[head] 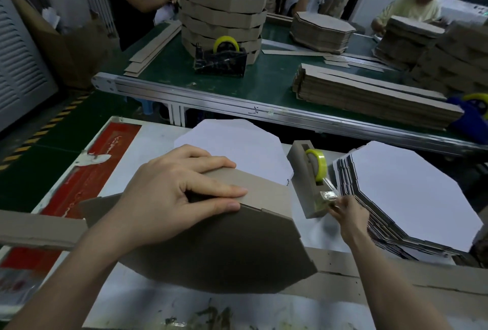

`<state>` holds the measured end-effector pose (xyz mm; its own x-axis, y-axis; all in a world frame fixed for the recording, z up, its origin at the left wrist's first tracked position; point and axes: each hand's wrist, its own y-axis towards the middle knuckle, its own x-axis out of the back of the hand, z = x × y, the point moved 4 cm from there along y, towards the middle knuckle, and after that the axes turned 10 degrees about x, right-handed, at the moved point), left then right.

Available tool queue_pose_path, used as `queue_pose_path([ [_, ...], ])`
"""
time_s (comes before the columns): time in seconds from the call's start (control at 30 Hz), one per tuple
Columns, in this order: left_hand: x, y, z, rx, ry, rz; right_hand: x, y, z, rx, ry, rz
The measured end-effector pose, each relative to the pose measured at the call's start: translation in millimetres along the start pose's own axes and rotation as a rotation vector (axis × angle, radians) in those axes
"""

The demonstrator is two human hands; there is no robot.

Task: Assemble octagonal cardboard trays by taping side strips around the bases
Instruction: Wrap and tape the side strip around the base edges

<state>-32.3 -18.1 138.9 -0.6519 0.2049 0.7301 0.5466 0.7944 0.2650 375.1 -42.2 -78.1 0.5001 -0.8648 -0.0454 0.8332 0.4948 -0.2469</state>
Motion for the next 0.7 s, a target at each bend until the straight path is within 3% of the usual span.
queue_pose_path([
  [0.3, -0.6, 3.0, 0.5, 0.001, 0.01, 0.007, 13.7, 1.6, -16.1, 0.087, -0.096, 0.161],
  [0.53, -2.7, 5.0, -1.3, -0.004, 0.033, 0.005, 19.7, 17.8, -29.4, 0.126, -0.386, 0.156],
  [0.7, -3.5, 3.7, -0.4, -0.015, 0.035, -0.006, 22.3, 12.4, -45.2, 0.082, -0.45, 0.14],
])
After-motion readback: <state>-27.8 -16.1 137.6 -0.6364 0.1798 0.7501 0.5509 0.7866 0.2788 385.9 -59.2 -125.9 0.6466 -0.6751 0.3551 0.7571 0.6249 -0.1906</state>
